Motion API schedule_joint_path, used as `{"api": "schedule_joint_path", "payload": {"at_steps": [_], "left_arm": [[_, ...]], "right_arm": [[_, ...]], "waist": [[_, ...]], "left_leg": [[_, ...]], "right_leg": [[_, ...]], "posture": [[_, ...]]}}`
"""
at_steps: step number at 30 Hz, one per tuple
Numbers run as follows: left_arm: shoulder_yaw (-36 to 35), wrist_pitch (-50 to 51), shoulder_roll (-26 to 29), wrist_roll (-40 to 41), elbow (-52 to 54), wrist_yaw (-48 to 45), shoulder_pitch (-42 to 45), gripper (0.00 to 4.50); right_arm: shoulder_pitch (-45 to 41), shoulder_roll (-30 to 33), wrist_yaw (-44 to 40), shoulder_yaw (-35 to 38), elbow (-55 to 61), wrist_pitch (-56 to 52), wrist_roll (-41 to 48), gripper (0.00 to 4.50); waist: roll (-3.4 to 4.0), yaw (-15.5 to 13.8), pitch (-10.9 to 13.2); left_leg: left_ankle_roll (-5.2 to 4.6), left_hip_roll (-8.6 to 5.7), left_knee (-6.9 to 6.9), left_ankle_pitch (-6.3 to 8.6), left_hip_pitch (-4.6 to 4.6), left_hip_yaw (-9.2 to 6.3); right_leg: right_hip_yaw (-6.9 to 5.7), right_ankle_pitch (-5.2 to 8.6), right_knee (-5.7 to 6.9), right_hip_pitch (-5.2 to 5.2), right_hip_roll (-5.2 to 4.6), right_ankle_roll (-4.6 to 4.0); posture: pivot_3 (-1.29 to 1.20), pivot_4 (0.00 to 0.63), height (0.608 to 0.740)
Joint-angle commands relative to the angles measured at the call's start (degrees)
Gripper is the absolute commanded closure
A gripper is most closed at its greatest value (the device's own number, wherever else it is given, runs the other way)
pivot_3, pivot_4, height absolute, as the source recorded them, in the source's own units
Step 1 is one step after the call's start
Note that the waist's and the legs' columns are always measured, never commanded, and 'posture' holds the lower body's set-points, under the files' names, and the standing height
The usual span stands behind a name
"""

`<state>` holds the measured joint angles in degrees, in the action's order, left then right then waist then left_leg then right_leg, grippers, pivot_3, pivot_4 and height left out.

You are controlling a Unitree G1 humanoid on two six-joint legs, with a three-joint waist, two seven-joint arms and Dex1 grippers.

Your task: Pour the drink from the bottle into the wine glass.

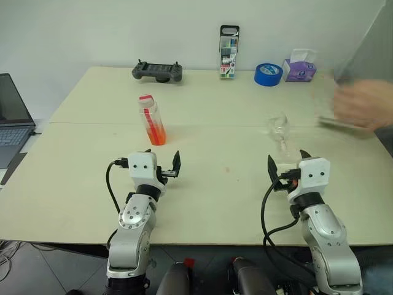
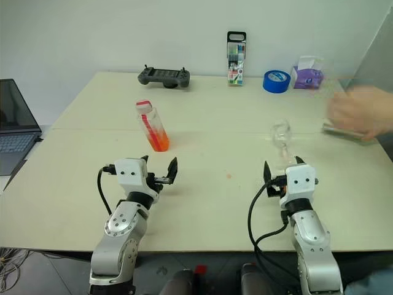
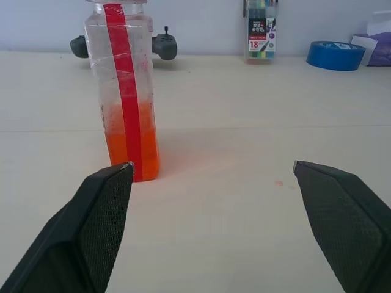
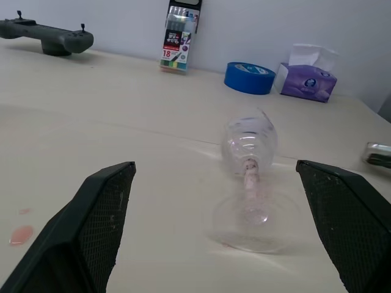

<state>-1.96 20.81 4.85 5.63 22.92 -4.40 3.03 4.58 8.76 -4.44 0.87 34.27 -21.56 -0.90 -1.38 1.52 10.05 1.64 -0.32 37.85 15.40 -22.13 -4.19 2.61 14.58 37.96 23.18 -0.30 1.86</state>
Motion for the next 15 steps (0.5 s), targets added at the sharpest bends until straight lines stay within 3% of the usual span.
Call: {"api": "schedule_joint_path", "payload": {"at_steps": [1, 9, 15], "left_arm": [[0.6, -1.85, 0.56, -1.43, 2.58, 0.4, 0.09, 0.03], [-0.03, -4.26, 0.0, -3.95, -0.49, 3.04, -0.03, 0.03], [-1.19, -5.53, -0.88, -4.53, -4.74, 5.52, 5.97, 0.03]], "right_arm": [[0.63, -0.28, 0.35, 0.45, 2.4, 0.98, 0.0, 0.0], [0.48, 0.63, -2.25, -0.77, 2.69, 0.79, 1.06, 0.0], [-9.04, 6.15, -12.52, -5.8, 3.14, -7.52, 6.24, 0.0]], "waist": [[0.0, 0.0, 0.0], [0.0, -0.01, 0.0], [-0.01, -0.01, 0.03]], "left_leg": [[0.0, 0.0, 0.0, 0.0, 0.0, 0.0], [0.0, 0.0, 0.0, 0.0, 0.0, 0.01], [-0.01, -0.02, 0.03, -0.01, 0.01, 0.0]], "right_leg": [[0.0, 0.0, 0.0, 0.0, 0.0, 0.0], [0.01, 0.0, 0.0, 0.0, 0.0, 0.0], [-0.03, 0.0, 0.01, -0.02, 0.02, 0.0]], "posture": [[0.0, 0.15, 0.74], [0.0, 0.15, 0.74], [0.0, 0.15, 0.74]]}}
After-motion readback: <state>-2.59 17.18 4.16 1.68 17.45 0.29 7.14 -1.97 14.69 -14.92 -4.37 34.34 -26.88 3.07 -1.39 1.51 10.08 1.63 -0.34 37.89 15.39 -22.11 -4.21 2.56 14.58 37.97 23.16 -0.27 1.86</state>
